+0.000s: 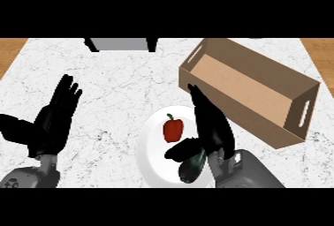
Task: Pick the bell pepper from the plate and place it in the cardboard box
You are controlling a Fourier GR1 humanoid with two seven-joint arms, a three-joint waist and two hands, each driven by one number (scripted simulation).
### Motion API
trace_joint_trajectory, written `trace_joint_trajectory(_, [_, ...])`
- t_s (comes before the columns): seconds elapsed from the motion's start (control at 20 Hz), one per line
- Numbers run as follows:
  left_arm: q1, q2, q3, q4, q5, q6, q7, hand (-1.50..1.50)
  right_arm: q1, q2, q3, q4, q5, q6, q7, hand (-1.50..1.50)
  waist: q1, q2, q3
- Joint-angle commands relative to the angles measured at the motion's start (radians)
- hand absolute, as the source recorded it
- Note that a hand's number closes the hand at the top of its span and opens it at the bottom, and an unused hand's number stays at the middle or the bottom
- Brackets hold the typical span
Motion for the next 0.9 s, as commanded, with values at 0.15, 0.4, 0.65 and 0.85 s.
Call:
trace_joint_trajectory(0.15, [0.0,-0.037,0.048,0.021,-0.025,-0.041,-0.011,0.0,0.032,0.1,-0.04,0.056,0.114,0.029,0.022,-1.5,-0.003,0.0,0.0])
trace_joint_trajectory(0.4, [-0.022,-0.063,0.066,0.083,-0.024,-0.088,-0.049,0.0,0.059,0.122,-0.03,0.126,0.129,-0.013,-0.024,-1.5,-0.004,0.001,0.0])
trace_joint_trajectory(0.65, [0.042,-0.08,0.038,-0.078,-0.104,-0.028,0.049,0.0,0.087,0.124,-0.046,0.095,0.114,0.028,-0.027,-1.5,-0.001,0.0,0.0])
trace_joint_trajectory(0.85, [0.04,-0.057,0.103,-0.017,-0.06,-0.117,0.035,0.0,0.017,0.124,-0.06,0.259,0.11,-0.046,-0.102,-1.5,0.003,0.001,0.0])
